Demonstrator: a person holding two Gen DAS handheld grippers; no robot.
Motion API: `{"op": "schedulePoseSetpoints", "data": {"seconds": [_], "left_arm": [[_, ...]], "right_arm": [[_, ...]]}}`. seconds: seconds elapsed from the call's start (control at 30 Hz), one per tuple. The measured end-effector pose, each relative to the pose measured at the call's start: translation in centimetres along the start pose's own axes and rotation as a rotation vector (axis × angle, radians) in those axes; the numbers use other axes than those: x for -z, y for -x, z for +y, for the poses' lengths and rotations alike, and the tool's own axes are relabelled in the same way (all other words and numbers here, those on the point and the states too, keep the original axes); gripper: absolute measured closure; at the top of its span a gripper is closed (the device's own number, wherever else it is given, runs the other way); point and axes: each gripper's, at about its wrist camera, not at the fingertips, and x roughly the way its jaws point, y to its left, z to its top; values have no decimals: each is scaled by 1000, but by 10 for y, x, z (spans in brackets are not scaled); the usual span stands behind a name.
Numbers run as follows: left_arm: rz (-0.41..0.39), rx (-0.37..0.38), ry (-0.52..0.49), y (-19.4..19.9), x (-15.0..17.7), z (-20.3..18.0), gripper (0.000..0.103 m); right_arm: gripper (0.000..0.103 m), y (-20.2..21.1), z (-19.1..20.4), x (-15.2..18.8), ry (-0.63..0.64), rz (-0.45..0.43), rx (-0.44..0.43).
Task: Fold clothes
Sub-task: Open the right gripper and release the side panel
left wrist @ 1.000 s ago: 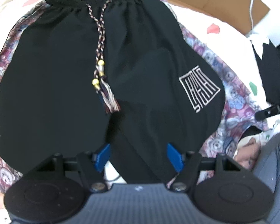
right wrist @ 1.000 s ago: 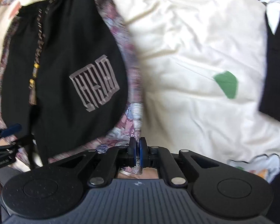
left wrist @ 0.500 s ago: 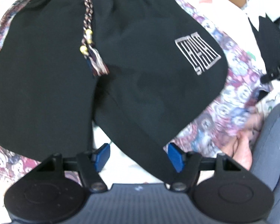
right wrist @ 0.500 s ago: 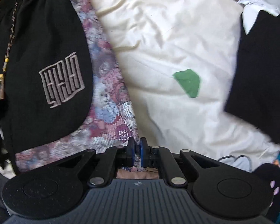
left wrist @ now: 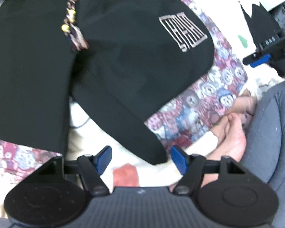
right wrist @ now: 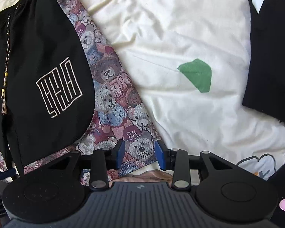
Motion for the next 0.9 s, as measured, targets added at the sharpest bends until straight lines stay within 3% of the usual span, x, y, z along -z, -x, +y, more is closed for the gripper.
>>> {"op": "schedulePoseSetpoints", "data": {"seconds": [0.13,0.33,0.57,0.67,0.77,0.9], "left_arm": [[-36,41,28,-2,1,-1,36],[-174,72,51,12,-6,5,40],[-102,87,11,-5,-3,2,41],[-95,119,16,-9,3,4,55],[-95,126,9,-9,7,6,87],[-96,153,14,-6,4,10,92]], "right_arm": [[64,-6,-6,-2,-19,2,-30],[64,-12,-10,-2,-39,-2,-94],[64,-16,-12,-1,-39,9,-114],[64,-20,-15,0,-40,27,-89],[64,-24,-19,4,-50,37,-99],[65,-19,-17,4,-46,16,-60]]}}
